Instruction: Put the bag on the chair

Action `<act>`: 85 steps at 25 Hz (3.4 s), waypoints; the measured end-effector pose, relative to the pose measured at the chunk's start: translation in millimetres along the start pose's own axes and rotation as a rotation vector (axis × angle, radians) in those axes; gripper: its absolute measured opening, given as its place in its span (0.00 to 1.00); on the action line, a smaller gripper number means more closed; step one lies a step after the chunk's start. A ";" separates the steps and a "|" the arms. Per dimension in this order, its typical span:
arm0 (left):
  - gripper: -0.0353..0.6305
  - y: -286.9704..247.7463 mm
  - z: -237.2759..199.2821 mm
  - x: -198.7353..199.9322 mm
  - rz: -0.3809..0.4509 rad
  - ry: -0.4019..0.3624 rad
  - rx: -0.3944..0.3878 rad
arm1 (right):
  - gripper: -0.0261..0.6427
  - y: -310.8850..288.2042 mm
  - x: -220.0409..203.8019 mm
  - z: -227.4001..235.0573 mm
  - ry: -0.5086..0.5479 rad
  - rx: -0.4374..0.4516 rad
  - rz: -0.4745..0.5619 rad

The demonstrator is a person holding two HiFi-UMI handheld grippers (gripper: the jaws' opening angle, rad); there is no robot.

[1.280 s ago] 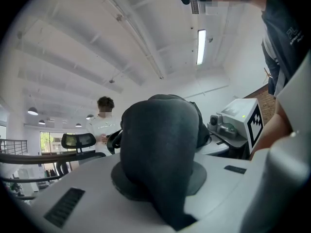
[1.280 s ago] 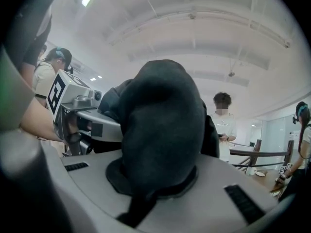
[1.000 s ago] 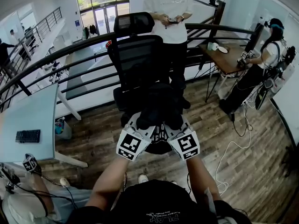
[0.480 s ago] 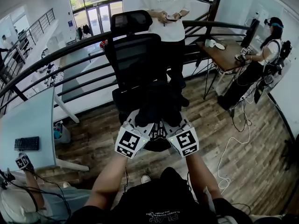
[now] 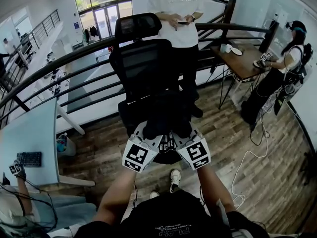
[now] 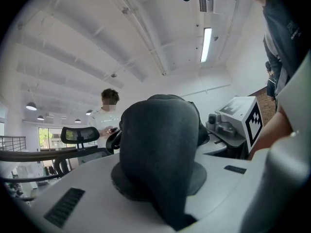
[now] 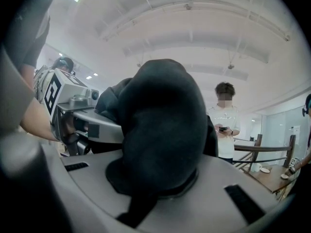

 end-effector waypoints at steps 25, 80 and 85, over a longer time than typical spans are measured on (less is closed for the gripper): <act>0.13 -136.2 -79.6 -21.5 -0.032 0.051 0.166 | 0.09 -96.9 -80.2 113.7 -0.020 0.174 0.039; 0.13 -273.9 -411.8 -156.4 -0.201 0.253 0.281 | 0.09 -438.1 -240.0 166.9 -0.165 0.383 -0.198; 0.13 -289.6 -429.4 -193.1 -0.235 0.310 0.310 | 0.09 -459.4 -277.8 165.2 -0.169 0.442 -0.223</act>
Point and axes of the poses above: the fingertips, and each gripper's own axes: y backward along the fingers, z to its right, x out of its top, the point moved 4 cm from there along y, backward along the fingers, and after that the axes turned 13 degrees about y, right-handed, at the moved point
